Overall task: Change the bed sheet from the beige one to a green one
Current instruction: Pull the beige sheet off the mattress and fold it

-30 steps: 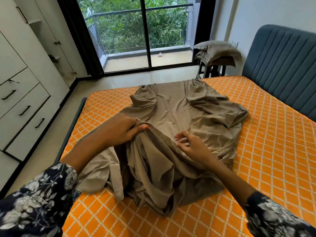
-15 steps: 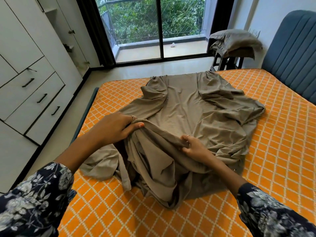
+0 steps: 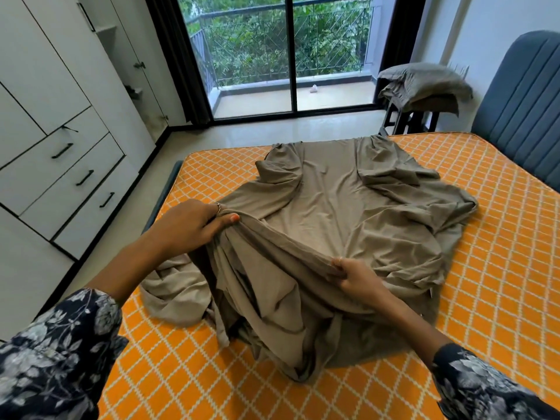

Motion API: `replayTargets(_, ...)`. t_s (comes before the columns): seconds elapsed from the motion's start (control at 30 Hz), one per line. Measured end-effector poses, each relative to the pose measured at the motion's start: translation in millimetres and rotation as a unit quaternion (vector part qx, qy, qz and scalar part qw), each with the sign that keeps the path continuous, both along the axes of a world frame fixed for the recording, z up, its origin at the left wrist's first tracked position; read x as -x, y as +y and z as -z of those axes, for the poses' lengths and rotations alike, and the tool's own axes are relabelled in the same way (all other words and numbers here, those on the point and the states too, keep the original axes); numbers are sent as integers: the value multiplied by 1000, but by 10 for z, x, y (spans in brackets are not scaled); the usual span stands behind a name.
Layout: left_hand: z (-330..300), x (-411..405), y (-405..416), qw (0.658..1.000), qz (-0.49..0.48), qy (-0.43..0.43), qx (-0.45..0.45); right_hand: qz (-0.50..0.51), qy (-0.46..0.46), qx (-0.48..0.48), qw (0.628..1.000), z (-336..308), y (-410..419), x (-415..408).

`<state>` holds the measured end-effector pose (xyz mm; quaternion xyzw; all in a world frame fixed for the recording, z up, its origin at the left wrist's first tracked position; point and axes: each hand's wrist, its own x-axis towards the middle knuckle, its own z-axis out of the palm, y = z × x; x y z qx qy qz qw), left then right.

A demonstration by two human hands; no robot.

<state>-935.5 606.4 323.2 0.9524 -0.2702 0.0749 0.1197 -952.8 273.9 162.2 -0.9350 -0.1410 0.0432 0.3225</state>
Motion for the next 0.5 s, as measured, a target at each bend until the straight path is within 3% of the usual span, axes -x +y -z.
replayTargets(0.1,-95,-6,73,999,-18,-17,38,19,85,215,973,231,-272,-37)
replayTargets(0.17,-166,18,136,996,-38,-20,81,27,151,236,960,372,-539,-40)
replayTargets(0.23,-183,22,230,994,-62,-22,92,21,184,208,960,442,-802,-110)
replayTargets(0.3,-157,-2,348,991,-103,-17,84,48,159,140,976,341,-1013,-248)
replayTargets(0.43,-141,-60,434,982,-158,-21,101,208,20,-88,974,-535,-1150,-567)
replayTargets(0.5,-130,-85,325,981,-155,-26,113,212,-26,-138,967,-1043,-1080,-641)
